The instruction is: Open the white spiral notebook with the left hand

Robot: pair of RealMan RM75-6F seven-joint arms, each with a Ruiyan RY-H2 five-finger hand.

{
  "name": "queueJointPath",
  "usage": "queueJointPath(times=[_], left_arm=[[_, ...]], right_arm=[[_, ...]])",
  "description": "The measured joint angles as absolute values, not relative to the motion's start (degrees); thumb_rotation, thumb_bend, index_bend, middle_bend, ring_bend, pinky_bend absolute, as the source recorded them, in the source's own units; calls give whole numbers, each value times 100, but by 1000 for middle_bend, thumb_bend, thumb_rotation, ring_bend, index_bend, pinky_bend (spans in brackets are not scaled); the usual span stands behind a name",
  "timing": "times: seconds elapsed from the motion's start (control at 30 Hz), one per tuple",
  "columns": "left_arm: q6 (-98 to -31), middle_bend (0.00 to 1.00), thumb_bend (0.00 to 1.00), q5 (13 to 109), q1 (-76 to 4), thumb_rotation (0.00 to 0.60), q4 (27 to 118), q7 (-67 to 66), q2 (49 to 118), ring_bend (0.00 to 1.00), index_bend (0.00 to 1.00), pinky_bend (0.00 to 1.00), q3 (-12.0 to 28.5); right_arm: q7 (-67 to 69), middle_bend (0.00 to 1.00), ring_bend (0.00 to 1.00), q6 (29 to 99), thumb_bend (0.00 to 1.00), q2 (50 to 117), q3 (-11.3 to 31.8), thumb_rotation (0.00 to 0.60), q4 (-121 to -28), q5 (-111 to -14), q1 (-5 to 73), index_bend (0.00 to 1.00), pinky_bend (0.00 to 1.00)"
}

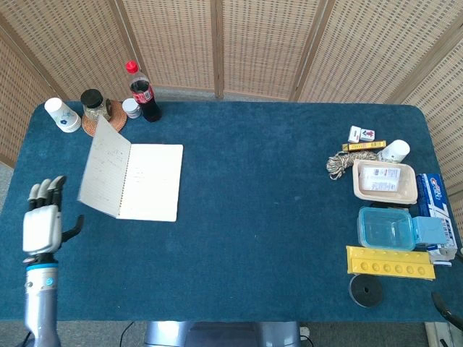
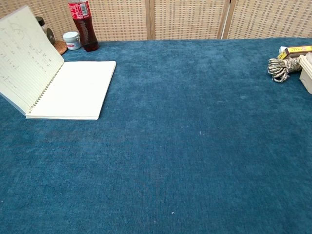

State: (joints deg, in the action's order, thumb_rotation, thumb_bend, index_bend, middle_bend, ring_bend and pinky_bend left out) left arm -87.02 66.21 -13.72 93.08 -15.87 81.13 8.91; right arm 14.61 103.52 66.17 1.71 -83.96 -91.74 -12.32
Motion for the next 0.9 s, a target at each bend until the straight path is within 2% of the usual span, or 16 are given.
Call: queueJointPath(times=[0.43, 0.7, 0.9], left_arm=[[-8436, 119, 295, 6143, -705, 600, 9032, -707, 7561, 40, 0, 12, 685], [-8775, 120, 296, 7054, -306, 600, 9395, -495, 6996, 39, 8, 1, 238], [-9162, 131, 296, 8063, 11, 600, 9408, -385, 6800, 39, 36, 0, -277]], right_arm=[[1250, 172, 64, 10550, 261, 6561, 104, 600, -8573, -9397, -1298, 154, 166], [1079, 172, 64, 10389, 262, 6503, 62, 600, -8711, -9480, -1215, 155, 166], [876, 171, 64, 10152, 260, 6477, 50, 600, -8877, -9500, -1082, 154, 166]])
